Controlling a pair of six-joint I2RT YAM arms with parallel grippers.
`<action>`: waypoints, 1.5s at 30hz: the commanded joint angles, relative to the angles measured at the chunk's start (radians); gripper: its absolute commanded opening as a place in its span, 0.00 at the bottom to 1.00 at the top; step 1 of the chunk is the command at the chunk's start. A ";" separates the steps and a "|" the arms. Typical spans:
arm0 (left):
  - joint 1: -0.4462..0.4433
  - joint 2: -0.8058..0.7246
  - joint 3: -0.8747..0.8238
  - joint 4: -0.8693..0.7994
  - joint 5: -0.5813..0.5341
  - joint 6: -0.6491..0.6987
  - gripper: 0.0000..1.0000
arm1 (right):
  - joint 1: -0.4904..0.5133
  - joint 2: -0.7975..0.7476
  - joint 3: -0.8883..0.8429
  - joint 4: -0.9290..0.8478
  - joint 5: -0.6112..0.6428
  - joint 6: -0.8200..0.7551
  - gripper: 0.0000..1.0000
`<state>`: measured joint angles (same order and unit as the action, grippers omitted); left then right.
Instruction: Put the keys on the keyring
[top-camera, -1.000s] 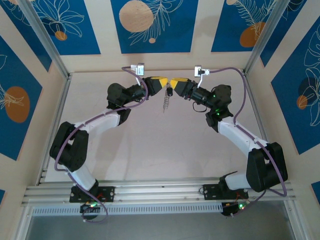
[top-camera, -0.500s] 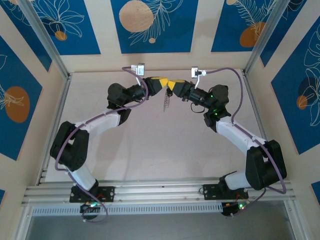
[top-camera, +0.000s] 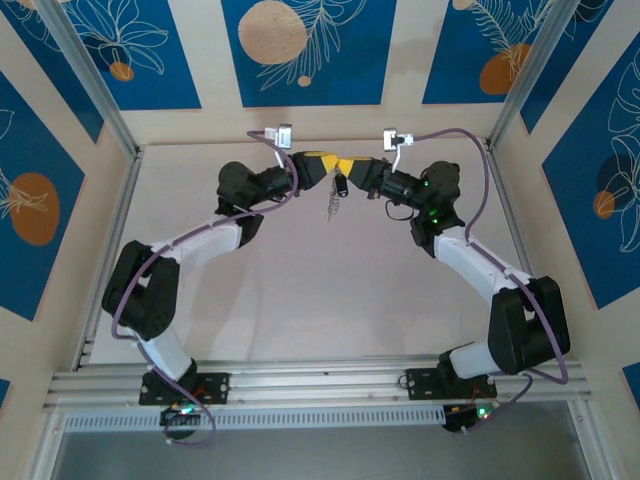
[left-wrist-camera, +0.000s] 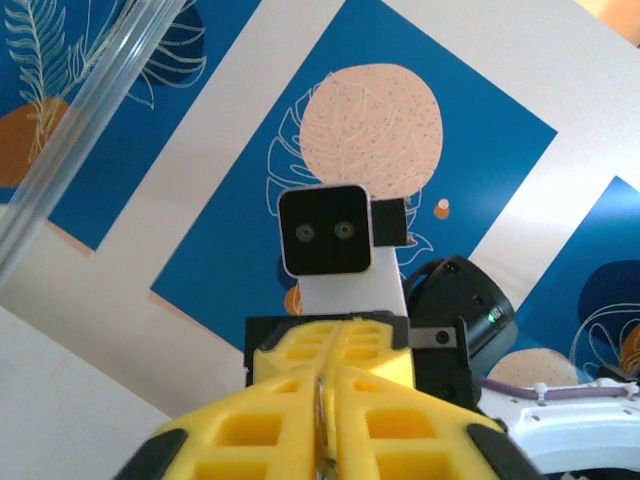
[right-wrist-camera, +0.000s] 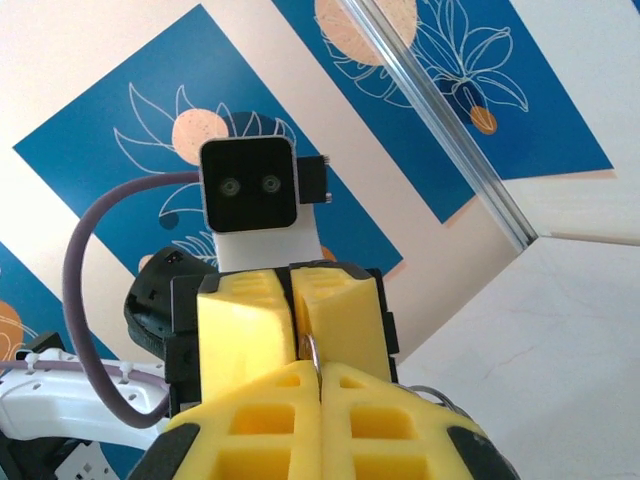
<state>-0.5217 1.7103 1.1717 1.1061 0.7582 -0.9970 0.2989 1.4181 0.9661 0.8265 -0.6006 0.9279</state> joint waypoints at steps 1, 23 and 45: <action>0.028 -0.015 0.060 -0.018 0.073 0.046 0.22 | -0.062 0.022 0.058 -0.096 -0.036 -0.012 0.00; 0.193 0.100 0.474 -0.912 0.360 0.615 0.40 | -0.163 0.367 0.700 -0.885 -0.462 -0.465 0.00; 0.218 0.359 0.900 -1.413 0.439 0.920 0.39 | -0.085 0.625 1.077 -1.318 -0.513 -0.726 0.00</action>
<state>-0.3153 2.0594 2.0201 -0.2691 1.1370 -0.0959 0.2092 2.0342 1.9972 -0.4496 -1.0740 0.2306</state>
